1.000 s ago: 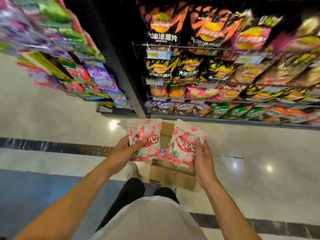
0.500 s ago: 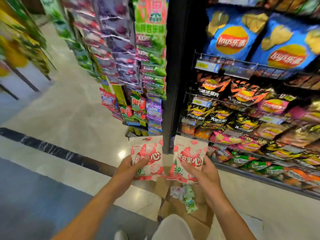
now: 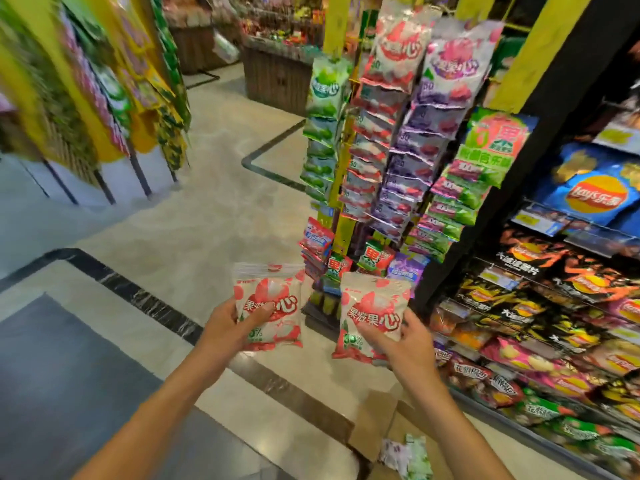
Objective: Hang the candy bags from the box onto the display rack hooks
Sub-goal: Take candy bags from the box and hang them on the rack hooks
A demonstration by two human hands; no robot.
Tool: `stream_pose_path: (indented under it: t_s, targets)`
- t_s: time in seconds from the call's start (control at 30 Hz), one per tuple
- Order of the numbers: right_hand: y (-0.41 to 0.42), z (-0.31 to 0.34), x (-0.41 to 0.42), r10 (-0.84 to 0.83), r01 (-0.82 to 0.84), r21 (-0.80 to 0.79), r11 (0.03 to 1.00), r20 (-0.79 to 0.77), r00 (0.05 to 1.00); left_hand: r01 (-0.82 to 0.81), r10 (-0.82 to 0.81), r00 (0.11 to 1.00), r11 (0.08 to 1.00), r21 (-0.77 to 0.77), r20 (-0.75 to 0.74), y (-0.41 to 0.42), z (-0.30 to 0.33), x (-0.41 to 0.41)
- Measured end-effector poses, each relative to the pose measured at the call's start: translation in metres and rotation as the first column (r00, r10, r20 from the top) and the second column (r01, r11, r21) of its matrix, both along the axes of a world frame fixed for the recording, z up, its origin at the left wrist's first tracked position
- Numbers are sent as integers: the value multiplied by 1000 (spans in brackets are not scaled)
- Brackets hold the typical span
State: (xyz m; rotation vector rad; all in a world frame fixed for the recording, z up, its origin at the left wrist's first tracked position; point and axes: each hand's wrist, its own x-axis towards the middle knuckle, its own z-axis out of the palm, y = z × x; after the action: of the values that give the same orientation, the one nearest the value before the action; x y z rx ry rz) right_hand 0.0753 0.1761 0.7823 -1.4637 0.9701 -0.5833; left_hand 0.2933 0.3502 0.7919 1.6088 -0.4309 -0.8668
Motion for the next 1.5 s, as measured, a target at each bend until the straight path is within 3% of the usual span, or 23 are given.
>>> stream_pose_path:
  t_s: [0.4, 0.7, 1.0, 1.27, 1.5]
  targets:
    - [5, 36, 86, 28, -12, -128, 992, 119, 992, 27, -16, 995, 992, -119, 94, 1, 46, 71]
    - [-75, 55, 141, 2, 60, -251, 966, 239, 971, 129, -97, 976, 978, -162, 195, -104, 86, 132]
    - [-166, 139, 205, -13, 151, -360, 921, 359, 933, 214, -135, 939, 950, -229, 317, -212, 148, 202]
    - [-204, 180, 234, -139, 299, -469, 831, 344, 928, 328, -151, 893, 863, -383, 424, -285, 180, 244]
    - [-222, 214, 253, -264, 424, -616, 664, 337, 904, 522, -223, 807, 702, -485, 547, -337, 218, 272]
